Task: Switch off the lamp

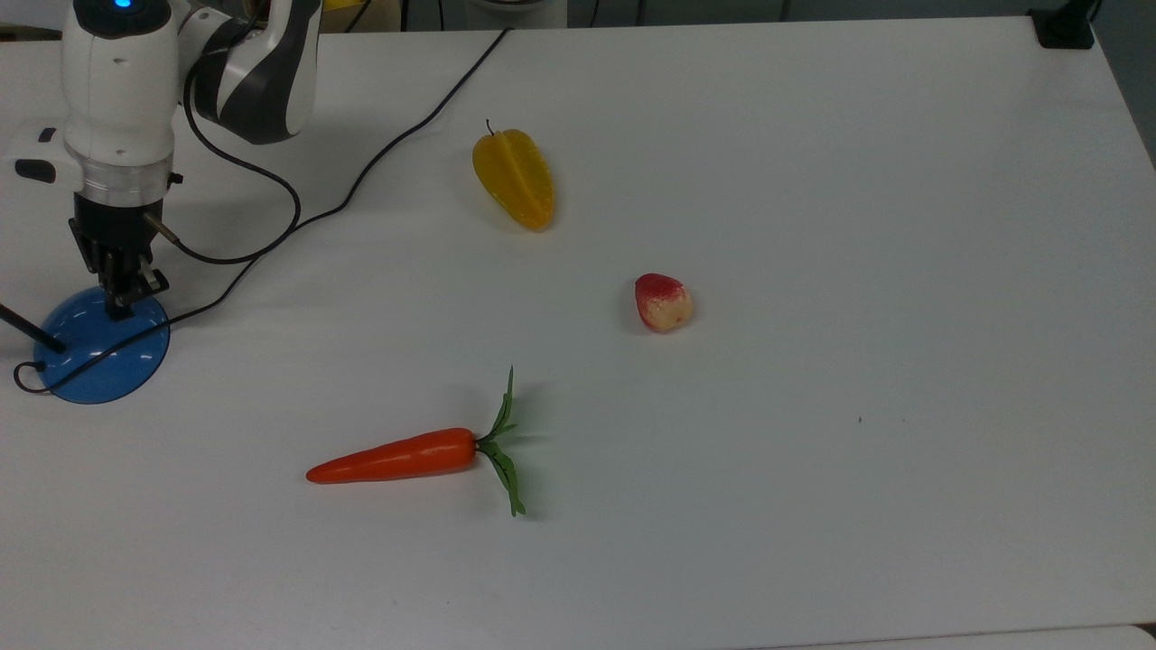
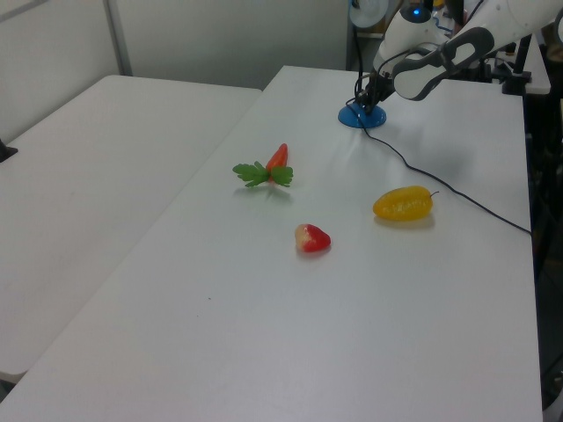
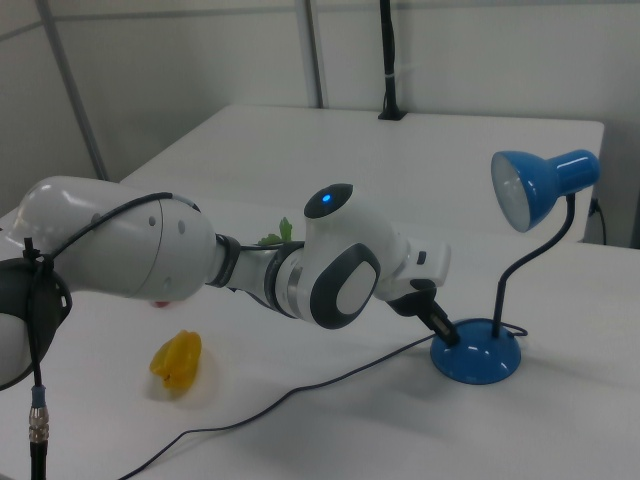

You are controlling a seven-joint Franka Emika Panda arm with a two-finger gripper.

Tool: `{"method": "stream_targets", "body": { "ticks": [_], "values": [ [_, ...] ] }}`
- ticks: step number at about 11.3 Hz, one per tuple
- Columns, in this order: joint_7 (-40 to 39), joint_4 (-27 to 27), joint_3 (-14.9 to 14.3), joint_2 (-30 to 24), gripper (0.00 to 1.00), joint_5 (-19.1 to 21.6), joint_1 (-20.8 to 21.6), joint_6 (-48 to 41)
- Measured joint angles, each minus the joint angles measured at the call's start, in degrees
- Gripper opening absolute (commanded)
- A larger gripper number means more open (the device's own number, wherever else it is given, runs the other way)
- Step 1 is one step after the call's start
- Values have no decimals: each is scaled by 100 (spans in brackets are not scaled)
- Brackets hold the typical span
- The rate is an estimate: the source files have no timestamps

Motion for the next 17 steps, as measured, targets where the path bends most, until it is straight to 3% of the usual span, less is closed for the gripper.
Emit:
{"method": "stream_targets", "body": {
  "ticks": [6,11,15,17],
  "values": [
    [-8,-506,-1,-210,0,-455,41,102],
    [5,-613,-1,-345,0,-459,38,-52],
    [-43,-604,406,-1293,0,-222,175,-2073],
    [-578,-606,462,-1995,0,467,628,-3571]
  ]
}}
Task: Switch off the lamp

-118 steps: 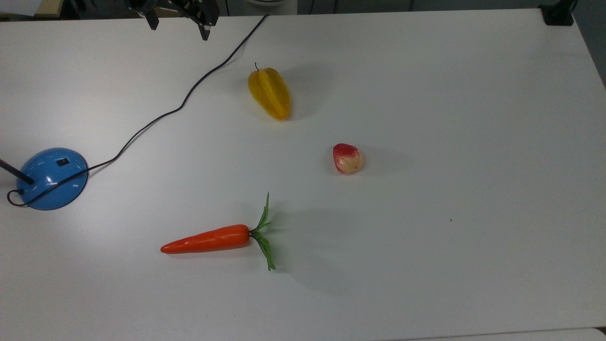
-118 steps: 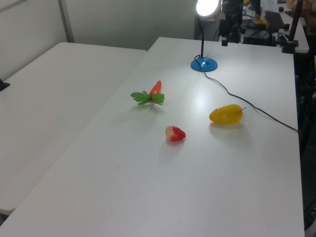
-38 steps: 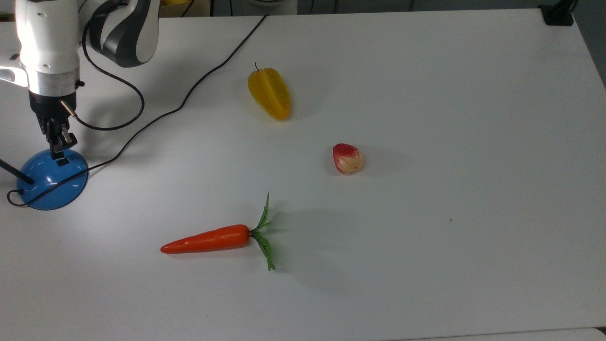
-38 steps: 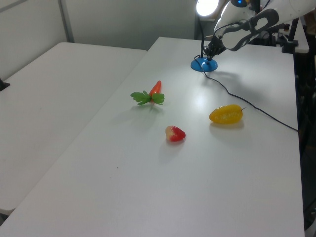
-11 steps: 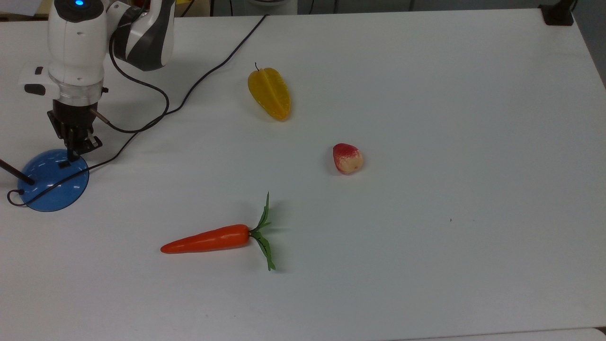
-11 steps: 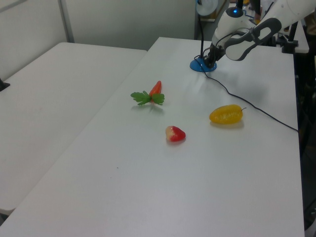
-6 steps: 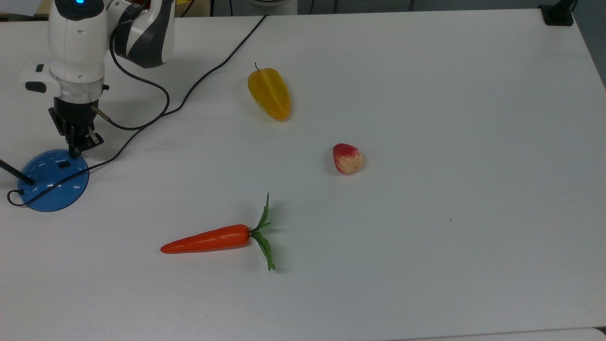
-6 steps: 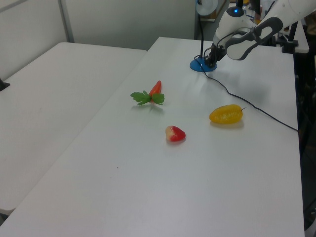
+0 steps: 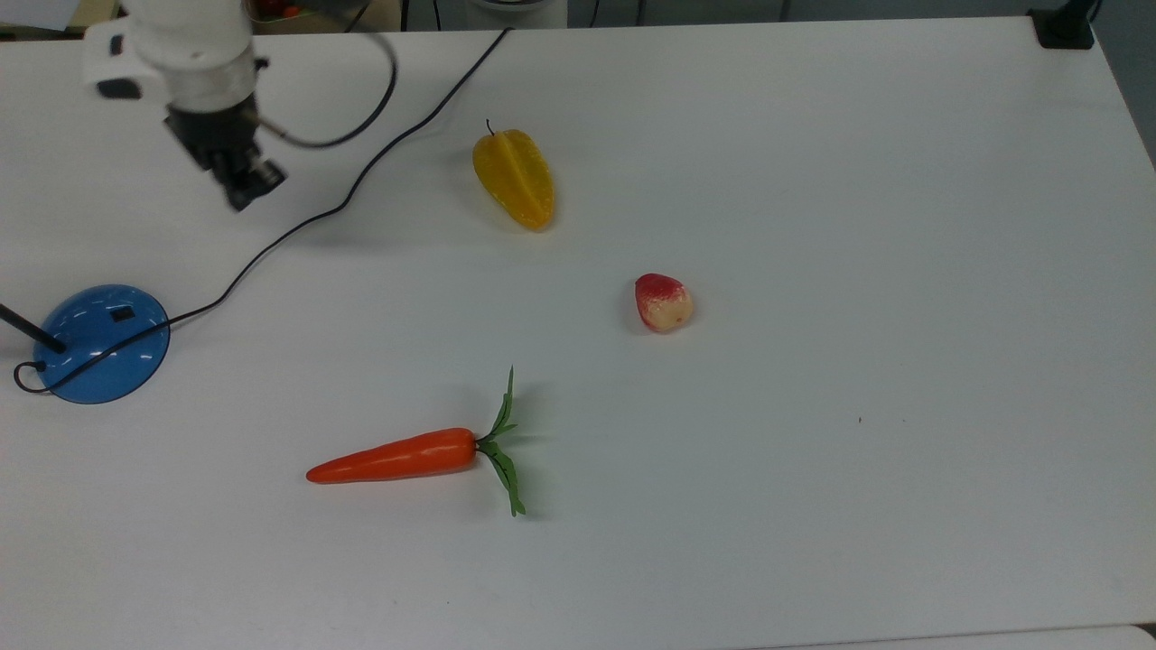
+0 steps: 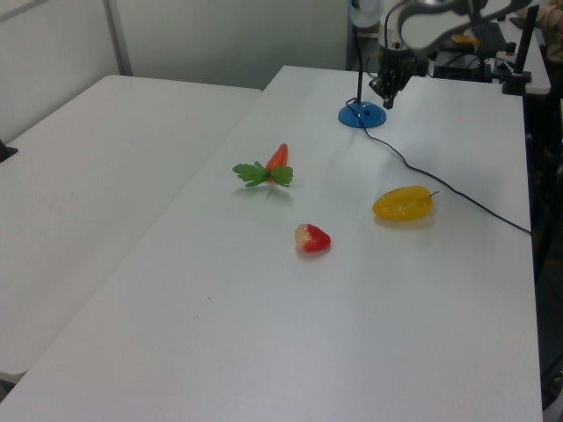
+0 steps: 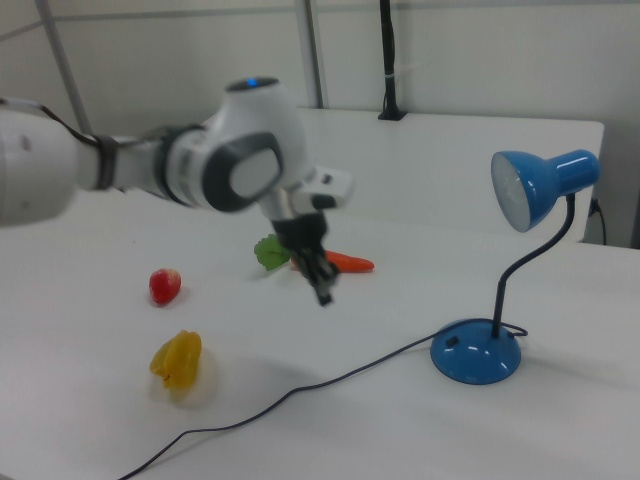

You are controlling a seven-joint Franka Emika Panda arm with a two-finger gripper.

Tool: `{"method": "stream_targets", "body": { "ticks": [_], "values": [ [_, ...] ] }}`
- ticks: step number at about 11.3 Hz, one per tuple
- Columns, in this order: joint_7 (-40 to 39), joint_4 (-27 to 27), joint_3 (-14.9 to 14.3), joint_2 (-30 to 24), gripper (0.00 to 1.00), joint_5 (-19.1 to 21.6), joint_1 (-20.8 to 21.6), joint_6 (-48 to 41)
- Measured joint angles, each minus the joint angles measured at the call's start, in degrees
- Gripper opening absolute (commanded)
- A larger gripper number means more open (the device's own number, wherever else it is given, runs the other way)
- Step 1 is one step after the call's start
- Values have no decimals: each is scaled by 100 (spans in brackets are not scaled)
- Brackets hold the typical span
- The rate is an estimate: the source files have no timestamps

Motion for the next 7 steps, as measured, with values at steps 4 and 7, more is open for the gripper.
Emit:
{"method": "stream_targets", "body": {
  "ticks": [4,7],
  "values": [
    [-664,-7,11,-1210,41,591,708,-2070],
    [-1382,-72,8,-1704,100,883,1022,-2632]
  ]
}}
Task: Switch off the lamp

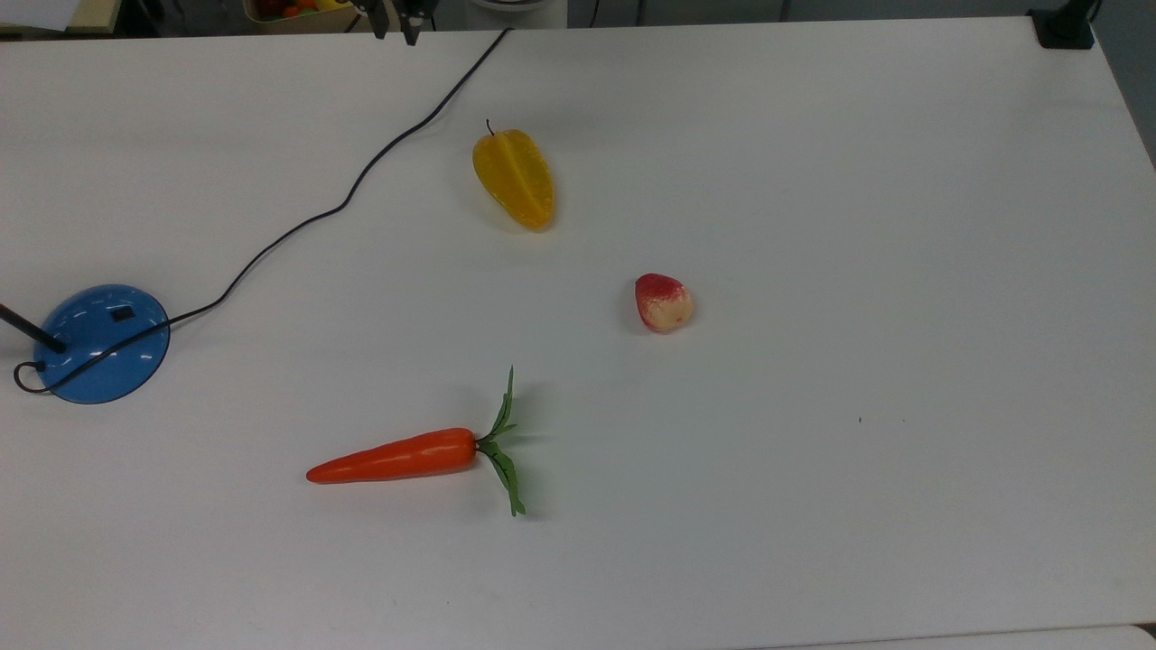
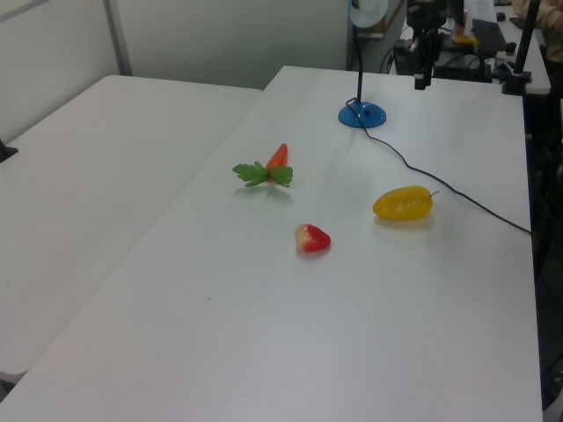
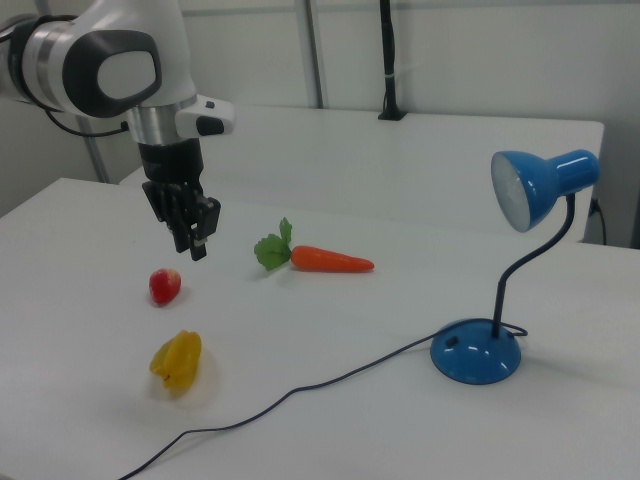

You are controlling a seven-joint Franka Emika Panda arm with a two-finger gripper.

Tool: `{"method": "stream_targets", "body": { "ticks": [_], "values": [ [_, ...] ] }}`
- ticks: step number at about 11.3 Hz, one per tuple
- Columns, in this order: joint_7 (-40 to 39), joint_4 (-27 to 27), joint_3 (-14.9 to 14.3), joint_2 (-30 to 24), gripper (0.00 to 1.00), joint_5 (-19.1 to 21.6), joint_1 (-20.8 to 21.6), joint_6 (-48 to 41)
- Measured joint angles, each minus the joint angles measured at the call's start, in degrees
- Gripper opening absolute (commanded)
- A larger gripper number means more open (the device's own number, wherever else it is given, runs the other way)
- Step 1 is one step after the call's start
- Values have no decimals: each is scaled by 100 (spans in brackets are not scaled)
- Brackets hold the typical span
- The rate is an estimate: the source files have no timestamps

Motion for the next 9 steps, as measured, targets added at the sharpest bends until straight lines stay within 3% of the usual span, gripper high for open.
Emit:
{"method": "stream_targets", "body": {
  "ticks": [4,9],
  "values": [
    [-602,75,-38,-43,100,10,-5,0],
    [-630,289,-78,-44,100,10,17,-85]
  ]
}}
